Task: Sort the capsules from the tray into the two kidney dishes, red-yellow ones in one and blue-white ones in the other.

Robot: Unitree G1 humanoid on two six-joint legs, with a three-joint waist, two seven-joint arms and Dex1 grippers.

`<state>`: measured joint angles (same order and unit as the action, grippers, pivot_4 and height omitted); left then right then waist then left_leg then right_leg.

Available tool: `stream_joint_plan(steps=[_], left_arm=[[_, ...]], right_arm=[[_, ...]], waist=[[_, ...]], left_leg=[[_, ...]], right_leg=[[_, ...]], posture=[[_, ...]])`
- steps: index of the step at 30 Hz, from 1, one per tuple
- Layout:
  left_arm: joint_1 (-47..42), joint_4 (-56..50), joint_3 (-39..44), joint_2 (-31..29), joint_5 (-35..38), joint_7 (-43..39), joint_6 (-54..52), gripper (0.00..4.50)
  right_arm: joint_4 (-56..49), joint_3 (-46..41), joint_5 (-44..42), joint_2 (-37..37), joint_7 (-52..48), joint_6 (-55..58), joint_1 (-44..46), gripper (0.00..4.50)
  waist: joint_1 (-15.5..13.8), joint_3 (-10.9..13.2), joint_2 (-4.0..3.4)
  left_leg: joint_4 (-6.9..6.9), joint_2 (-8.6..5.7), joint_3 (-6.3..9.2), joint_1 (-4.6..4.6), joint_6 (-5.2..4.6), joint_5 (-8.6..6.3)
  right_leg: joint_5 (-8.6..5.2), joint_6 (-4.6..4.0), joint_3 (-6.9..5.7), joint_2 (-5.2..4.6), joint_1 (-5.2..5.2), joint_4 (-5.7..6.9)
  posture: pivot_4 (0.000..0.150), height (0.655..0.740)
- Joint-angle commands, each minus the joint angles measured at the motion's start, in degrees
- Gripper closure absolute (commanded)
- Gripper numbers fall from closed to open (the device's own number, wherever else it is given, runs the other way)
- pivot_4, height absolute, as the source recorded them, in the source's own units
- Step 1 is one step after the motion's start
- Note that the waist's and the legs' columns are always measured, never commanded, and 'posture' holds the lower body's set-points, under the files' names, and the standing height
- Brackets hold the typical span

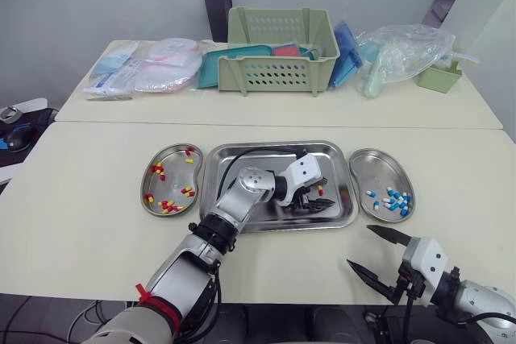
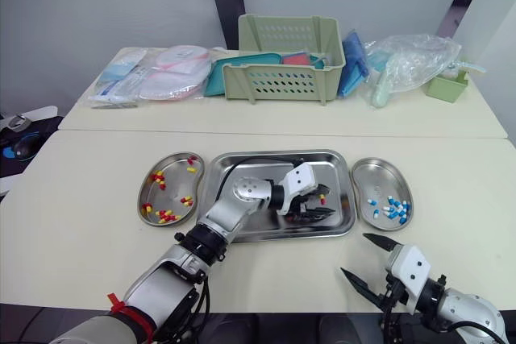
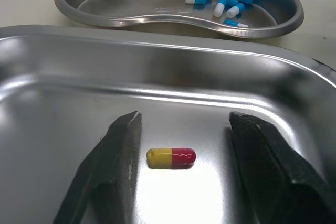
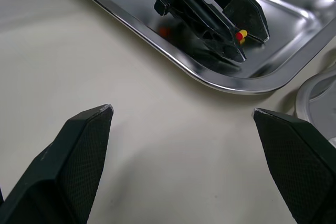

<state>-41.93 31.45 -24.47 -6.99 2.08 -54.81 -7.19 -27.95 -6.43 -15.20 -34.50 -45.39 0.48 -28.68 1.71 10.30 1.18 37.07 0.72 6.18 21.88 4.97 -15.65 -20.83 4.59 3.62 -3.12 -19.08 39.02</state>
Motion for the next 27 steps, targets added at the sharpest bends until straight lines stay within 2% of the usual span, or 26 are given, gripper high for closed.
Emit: stream_joint_plan(steps=[1, 3, 6, 13, 20, 27], left_arm=[[0.03, 1.13, -0.37, 0.33, -1.25, -0.94, -0.30, 3.12], [0.15, 1.19, -0.15, 0.49, -1.41, -0.97, -0.10, 3.77], [0.46, 0.84, 0.20, 0.65, -1.41, -1.01, 0.26, 4.20], [1.04, -5.51, 2.48, 0.25, 0.79, -0.72, -1.26, 4.20], [2.24, -17.00, 6.20, -1.13, 4.35, -0.28, -7.15, 4.22], [6.45, -32.46, 10.94, -7.36, 8.89, 0.33, -16.41, 4.22]], right_arm=[[-2.94, 0.19, -0.34, -0.14, 0.61, 0.69, -0.12, 0.00], [-3.31, 0.28, -0.38, -0.21, 0.77, 1.20, 0.08, 0.00], [-3.82, 0.27, -0.50, -0.30, 0.87, 2.07, 0.64, 0.00], [-4.73, 0.21, -0.97, -0.81, 0.90, 4.04, 2.59, 0.00], [-5.38, 0.46, -1.14, -0.86, 0.83, 5.45, 3.92, 0.00], [-5.74, 0.97, -1.22, -1.18, 0.21, 6.33, 5.49, 0.00]], waist=[[0.00, 0.00, -0.01], [-0.01, -0.01, 0.00], [-0.03, -0.01, 0.00], [0.05, -0.02, -0.02], [-0.03, -0.02, -0.02], [0.15, -0.06, -0.10]], left_leg=[[0.00, 0.00, 0.00, 0.00, 0.00, 0.00], [0.00, 0.00, 0.00, 0.00, 0.00, 0.00], [0.01, 0.00, 0.00, 0.00, 0.00, 0.00], [0.01, 0.00, 0.01, 0.01, 0.00, 0.00], [0.03, 0.00, 0.02, 0.04, 0.01, 0.01], [0.01, 0.02, 0.03, 0.01, 0.02, 0.01]], right_leg=[[0.00, 0.00, 0.00, 0.00, 0.00, 0.00], [0.00, 0.00, 0.00, 0.00, 0.01, 0.00], [0.00, 0.00, 0.00, 0.00, 0.01, 0.00], [0.00, 0.00, 0.00, 0.00, -0.01, 0.02], [0.00, 0.00, -0.01, -0.01, -0.01, 0.01], [0.00, 0.00, 0.00, 0.00, -0.01, 0.02]], posture=[[0.150, 0.7400], [0.150, 0.7400], [0.150, 0.7400], [0.150, 0.7400], [0.150, 0.7400], [0.150, 0.7400]])
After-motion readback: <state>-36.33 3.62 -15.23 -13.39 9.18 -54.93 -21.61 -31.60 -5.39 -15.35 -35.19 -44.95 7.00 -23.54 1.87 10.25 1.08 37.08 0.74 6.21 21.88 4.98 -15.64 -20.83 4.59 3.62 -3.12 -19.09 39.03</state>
